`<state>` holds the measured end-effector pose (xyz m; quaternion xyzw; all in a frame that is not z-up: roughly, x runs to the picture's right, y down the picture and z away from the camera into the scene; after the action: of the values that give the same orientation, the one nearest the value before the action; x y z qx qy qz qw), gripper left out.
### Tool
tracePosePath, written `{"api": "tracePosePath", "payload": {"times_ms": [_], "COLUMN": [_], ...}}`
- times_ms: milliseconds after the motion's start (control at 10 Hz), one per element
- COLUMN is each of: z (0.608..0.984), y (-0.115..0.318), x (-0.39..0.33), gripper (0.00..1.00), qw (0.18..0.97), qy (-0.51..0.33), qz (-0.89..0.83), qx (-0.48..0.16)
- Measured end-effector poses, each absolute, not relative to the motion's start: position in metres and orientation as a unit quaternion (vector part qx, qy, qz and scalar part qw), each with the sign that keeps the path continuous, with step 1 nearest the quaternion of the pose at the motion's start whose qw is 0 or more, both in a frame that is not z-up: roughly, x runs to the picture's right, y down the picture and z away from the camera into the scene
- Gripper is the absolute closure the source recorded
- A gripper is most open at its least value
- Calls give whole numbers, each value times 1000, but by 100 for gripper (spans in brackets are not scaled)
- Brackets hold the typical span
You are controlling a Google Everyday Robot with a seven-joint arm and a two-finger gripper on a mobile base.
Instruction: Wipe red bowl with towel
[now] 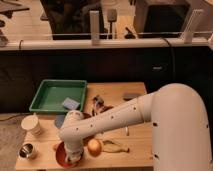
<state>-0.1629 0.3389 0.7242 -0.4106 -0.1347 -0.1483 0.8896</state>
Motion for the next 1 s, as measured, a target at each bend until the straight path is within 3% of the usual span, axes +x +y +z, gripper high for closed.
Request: {"api": "tracePosePath", "payload": {"times_ms": [1000], "z": [742], "y": [312], "x": [-177], "gripper": [98], "qw": [900], "qy": [-146], "qz": [-174], "qx": [-372]}}
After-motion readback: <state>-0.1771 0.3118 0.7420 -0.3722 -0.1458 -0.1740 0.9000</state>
